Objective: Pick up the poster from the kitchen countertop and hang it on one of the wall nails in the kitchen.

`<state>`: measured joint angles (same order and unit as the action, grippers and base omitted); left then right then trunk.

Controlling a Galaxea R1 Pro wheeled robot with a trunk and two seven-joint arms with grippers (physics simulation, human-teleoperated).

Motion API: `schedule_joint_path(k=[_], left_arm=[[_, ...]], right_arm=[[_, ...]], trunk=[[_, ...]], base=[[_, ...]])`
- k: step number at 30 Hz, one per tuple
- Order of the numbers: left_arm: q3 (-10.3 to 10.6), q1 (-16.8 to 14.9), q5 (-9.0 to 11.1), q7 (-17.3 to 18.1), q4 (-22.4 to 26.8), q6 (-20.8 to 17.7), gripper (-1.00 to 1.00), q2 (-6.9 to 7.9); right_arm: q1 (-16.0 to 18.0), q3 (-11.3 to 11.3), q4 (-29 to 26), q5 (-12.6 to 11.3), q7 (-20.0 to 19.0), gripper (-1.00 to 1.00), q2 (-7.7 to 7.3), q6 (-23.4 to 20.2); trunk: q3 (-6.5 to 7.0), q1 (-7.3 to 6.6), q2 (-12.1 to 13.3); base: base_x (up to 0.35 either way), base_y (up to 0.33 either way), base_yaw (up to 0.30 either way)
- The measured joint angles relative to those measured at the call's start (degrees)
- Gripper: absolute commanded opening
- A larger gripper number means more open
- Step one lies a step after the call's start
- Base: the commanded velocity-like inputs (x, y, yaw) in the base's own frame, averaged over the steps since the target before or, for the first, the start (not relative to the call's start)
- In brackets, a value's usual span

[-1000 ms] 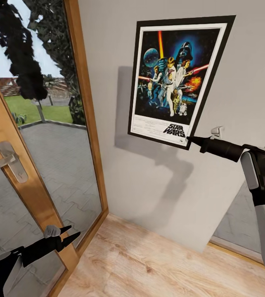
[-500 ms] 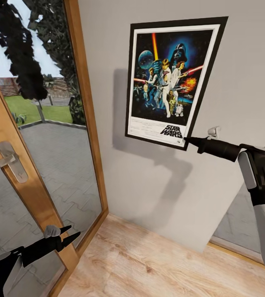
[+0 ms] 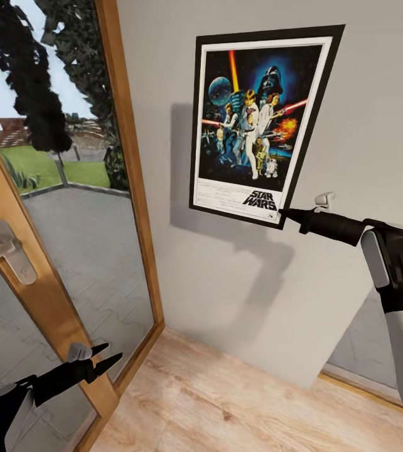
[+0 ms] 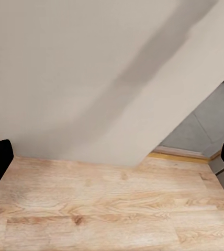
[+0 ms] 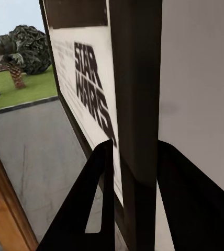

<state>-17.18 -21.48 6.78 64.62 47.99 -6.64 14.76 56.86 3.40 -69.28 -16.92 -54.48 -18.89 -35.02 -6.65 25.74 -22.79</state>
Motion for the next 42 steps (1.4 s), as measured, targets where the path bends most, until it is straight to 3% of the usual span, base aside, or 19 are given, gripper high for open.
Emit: schedule_joint_path(k=[42], left_arm=[[0.0,0.0,0.0,0.0,0.0,0.0,1.00,0.00]], right_arm=[[0.0,0.0,0.1,-0.1,0.1,-1.00,0.00,0.1]], trunk=[[0.00,0.00,0.0]], base=[[0.087,0.000,0.000]])
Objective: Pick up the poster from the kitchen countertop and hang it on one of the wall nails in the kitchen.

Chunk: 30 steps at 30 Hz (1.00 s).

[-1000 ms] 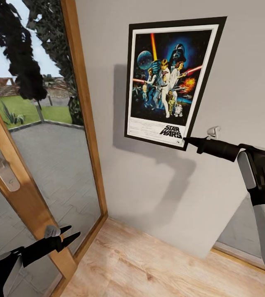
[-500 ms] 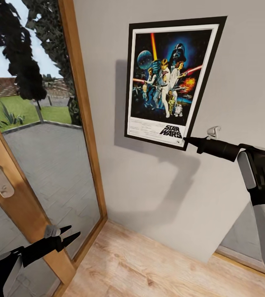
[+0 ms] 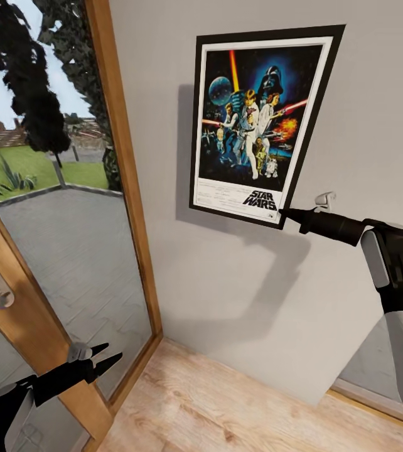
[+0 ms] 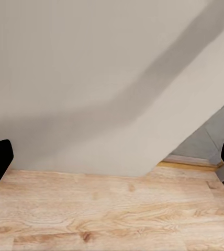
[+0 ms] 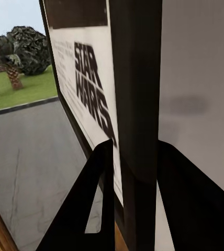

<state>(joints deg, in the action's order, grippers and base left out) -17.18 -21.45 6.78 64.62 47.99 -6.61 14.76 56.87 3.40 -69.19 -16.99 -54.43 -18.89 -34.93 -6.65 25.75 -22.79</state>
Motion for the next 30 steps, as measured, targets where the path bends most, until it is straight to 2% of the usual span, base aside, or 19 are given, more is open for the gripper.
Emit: schedule_joint_path(k=[11,30], left_arm=[[0.0,0.0,0.0,0.0,0.0,0.0,1.00,0.00],[0.0,0.0,0.0,0.0,0.0,0.0,1.00,0.00]], right_arm=[[0.0,0.0,0.1,0.1,0.0,-1.00,0.00,0.0],[0.0,0.1,0.1,0.0,0.0,-1.00,0.00,0.0]], trunk=[[0.00,0.00,0.0],[0.00,0.00,0.0]], base=[[0.113,0.000,0.000],[0.008,0.000,0.000]])
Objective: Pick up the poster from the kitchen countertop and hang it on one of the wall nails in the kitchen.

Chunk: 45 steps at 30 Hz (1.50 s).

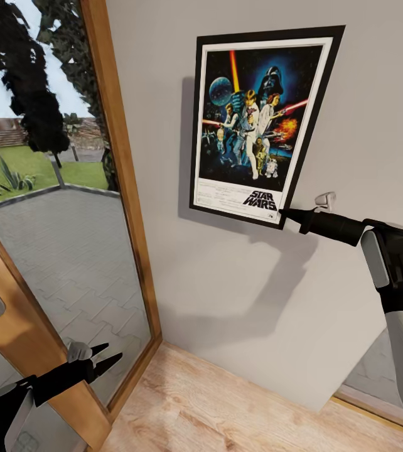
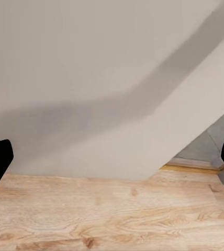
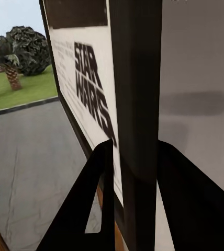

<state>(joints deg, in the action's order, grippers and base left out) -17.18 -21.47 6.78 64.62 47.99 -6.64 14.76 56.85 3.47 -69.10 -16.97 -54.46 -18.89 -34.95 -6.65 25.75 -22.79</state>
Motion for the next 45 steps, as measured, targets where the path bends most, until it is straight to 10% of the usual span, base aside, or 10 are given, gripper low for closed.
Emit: schedule_joint_path(k=[45], left_arm=[[-0.3,0.1,0.0,0.0,0.5,-0.1,1.00,0.63]], right_arm=[[1.1,0.5,0.0,-0.9,-1.9,-1.00,-0.75,-1.7]], trunk=[[0.00,0.00,0.0]], base=[[0.060,0.000,0.000]])
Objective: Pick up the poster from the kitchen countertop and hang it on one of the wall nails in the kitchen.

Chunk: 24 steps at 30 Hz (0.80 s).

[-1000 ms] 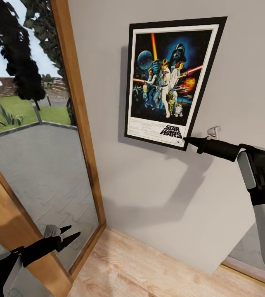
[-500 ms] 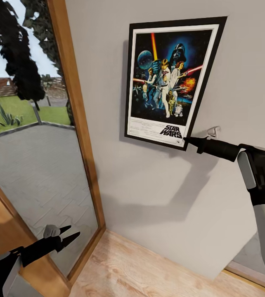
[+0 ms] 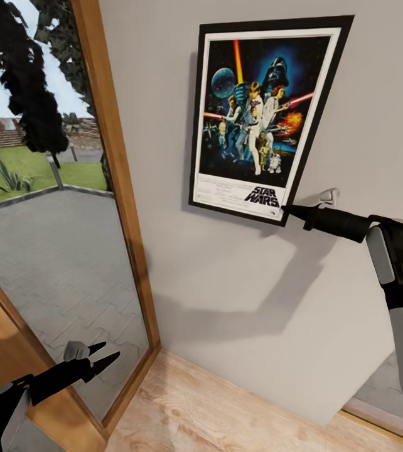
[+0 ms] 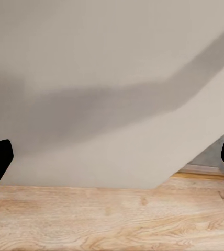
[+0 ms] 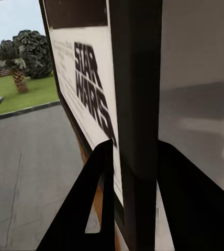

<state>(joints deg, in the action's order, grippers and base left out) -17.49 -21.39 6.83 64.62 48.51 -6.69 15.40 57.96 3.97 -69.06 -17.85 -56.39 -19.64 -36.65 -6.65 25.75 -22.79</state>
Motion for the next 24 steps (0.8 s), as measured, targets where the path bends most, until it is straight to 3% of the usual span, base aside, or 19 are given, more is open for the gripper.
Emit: schedule_joint_path(k=[12,24], left_arm=[[0.0,0.0,0.0,0.0,0.0,0.0,1.00,0.00],[0.2,0.1,-0.1,0.1,0.0,0.2,1.00,-0.28]], right_arm=[[0.0,0.0,0.0,0.0,-2.0,-1.00,0.00,-0.2],[-0.7,-0.8,0.0,0.0,0.3,-1.00,0.91,1.3]], trunk=[[0.00,0.00,0.0],[0.00,0.00,0.0]], base=[[0.000,0.000,0.000],[0.000,0.000,0.000]])
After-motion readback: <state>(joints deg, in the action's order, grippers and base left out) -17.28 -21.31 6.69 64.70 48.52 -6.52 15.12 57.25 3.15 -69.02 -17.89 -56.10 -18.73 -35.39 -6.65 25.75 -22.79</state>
